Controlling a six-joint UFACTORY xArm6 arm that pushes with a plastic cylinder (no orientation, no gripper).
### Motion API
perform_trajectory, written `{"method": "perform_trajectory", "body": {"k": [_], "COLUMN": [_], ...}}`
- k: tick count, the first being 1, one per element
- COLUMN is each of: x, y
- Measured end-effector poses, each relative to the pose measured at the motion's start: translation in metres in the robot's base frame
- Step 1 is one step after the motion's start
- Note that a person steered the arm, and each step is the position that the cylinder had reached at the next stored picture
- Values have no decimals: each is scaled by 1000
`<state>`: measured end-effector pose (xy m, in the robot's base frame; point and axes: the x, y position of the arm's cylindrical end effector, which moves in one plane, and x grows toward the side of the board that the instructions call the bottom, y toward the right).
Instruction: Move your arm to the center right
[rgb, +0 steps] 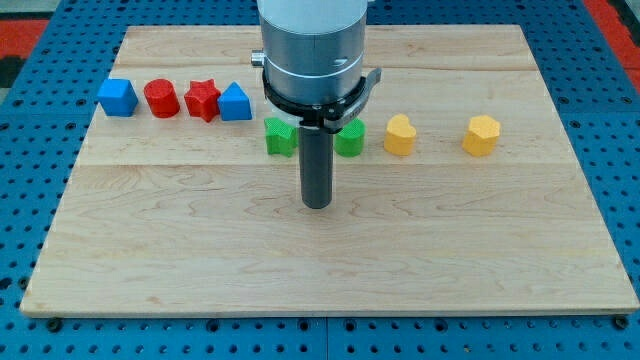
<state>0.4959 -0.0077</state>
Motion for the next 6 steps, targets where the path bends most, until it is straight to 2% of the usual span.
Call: {"method": "perform_trajectory", "body": {"k": [4,6], "x": [0,-66], "y": [20,237]}}
